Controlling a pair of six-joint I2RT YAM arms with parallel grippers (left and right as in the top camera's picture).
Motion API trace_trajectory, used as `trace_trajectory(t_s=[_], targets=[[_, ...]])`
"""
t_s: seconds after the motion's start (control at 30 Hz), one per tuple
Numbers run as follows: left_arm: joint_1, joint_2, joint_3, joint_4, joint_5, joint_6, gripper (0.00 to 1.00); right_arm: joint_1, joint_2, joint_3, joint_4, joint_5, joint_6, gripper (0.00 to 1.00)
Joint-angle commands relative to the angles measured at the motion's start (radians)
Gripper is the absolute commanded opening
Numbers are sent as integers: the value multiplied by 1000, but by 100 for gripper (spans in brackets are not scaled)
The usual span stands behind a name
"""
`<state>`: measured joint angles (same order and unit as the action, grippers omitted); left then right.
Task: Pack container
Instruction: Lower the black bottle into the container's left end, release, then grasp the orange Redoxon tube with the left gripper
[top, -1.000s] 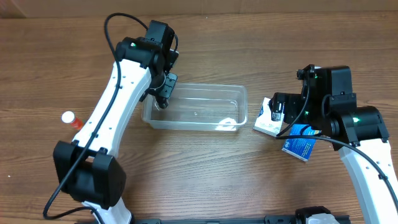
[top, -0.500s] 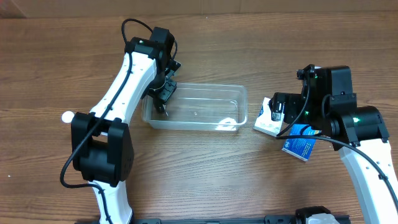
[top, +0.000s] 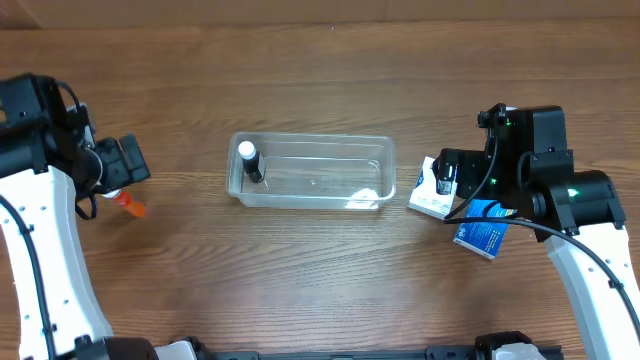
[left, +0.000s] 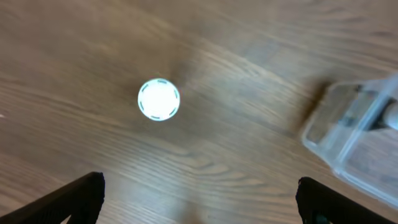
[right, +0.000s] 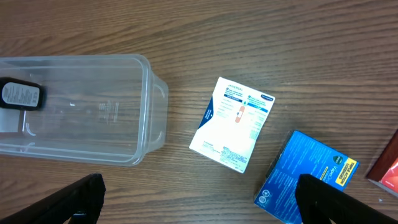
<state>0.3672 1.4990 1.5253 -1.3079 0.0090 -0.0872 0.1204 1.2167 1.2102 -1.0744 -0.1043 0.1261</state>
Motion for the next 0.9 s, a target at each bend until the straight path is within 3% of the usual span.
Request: trace_trajectory(t_s=[0.0, 0.33, 0.53, 0.87], targets=[[47, 58, -110, 104, 44, -18, 100, 4, -10, 30, 2, 1, 2, 100], [47, 298, -113, 176, -12, -26, 99, 4, -10, 30, -1, 1, 2, 100], [47, 298, -113, 176, -21, -25, 66, 4, -10, 30, -2, 1, 2, 100], [47, 298, -113, 172, -107, -70, 61, 4, -10, 27, -1, 1, 2, 100]])
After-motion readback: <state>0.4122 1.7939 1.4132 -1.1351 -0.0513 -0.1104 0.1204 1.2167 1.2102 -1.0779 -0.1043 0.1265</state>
